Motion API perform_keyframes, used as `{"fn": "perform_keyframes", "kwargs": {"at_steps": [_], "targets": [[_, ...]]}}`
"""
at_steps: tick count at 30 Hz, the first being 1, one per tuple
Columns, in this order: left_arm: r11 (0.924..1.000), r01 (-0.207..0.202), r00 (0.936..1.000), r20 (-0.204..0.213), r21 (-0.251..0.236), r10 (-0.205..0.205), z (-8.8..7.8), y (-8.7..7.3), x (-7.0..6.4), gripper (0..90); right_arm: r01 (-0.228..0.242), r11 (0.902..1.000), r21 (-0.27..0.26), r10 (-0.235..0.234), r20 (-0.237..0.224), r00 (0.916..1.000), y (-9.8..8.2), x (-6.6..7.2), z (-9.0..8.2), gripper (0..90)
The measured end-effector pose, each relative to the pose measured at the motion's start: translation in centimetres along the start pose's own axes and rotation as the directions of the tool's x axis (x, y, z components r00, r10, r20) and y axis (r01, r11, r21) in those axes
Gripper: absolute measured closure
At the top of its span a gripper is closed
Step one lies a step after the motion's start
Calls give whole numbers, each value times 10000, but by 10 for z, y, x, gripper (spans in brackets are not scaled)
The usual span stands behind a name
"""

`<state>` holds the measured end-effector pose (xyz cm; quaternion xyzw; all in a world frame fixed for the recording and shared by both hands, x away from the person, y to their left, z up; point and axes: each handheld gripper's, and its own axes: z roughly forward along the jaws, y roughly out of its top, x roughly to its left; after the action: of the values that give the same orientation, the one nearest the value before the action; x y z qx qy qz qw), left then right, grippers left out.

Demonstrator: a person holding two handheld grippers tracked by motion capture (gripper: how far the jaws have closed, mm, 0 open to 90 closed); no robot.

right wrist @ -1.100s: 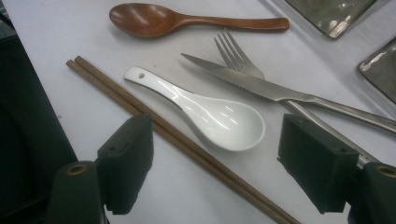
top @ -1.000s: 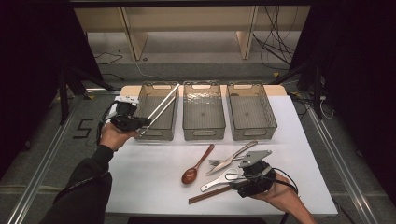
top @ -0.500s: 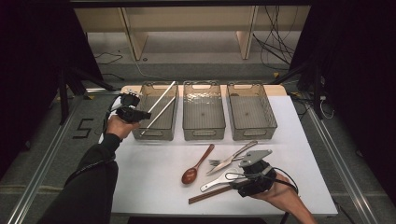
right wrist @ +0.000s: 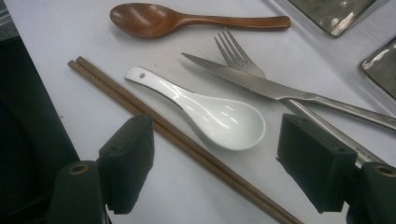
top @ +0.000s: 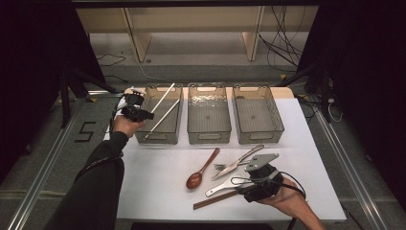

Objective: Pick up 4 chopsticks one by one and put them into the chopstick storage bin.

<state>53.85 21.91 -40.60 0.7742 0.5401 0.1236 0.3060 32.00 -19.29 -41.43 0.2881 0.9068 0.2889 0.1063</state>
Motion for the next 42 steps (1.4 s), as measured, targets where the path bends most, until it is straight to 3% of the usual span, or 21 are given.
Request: {"fn": "perform_keyframes", "kwargs": {"at_steps": [2, 7, 11, 13, 15, 18, 22, 24, 25, 27, 30, 34, 36, 42], "targets": [[10000, -24, 9999, -144, 34, 24, 1, 0, -1, 827, -4, 10000, -13, 4, 0, 10000, 0, 0, 0, 281], [10000, 0, 9996, -266, -15, 0, -3, 3, -4, 659, 5, 10000, -31, -5, -44, 10000, 0, 0, -1, 282], [9993, -203, 9998, -15, -307, 203, -15, 2, -11, 536, 31, 10000, -39, -31, -49, 10000, 0, 0, -1, 281], [9984, -70, 9994, 331, -560, 89, -24, 0, -13, 464, 36, 10000, -38, -36, -42, 10000, 0, 0, -2, 281], [9965, 84, 9944, 1060, -830, 5, -32, -5, -15, 401, 89, 9999, -52, -89, -42, 10000, 0, -1, -2, 280], [9939, -64, 9899, 1402, -1103, 220, -42, -14, -21, 340, 108, 9999, -40, -108, -7, 9999, 0, -2, -3, 278], [9892, -465, 9788, 1914, -1389, 729, -56, -29, -34, 293, 153, 9999, 48, -153, 27, 9999, 0, -4, -2, 276], [9841, -367, 9698, 2312, -1739, 771, -61, -37, -41, 286, 205, 9997, 141, -205, 7, 9998, -1, -6, -1, 277], [9857, -479, 9663, 2425, -1613, 866, -63, -40, -45, 290, 223, 9995, 205, -224, 51, 9997, -2, -7, 0, 276], [9832, -768, 9659, 2324, -1657, 1146, -66, -46, -56, 276, 310, 9987, 404, -312, 55, 9995, -4, -9, 3, 277], [9782, -1111, 9466, 2809, -1756, 1580, -72, -56, -72, 245, 501, 9963, 693, -507, 64, 9987, -7, -12, 6, 288], [9602, -1853, 9249, 2930, -2089, 2422, -81, -70, -90, 206, 887, 9882, 1248, -893, -7, 9960, -12, -12, 11, 307], [9509, -2151, 9213, 2768, -2225, 2732, -85, -79, -96, 198, 1076, 9841, 1412, -1067, -137, 9942, -13, -11, 14, 312], [9420, -2443, 9147, 2679, -2302, 3027, -89, -104, -100, 185, 1611, 9703, 1804, -1565, -396, 9869, -14, -6, 21, 389]]}}
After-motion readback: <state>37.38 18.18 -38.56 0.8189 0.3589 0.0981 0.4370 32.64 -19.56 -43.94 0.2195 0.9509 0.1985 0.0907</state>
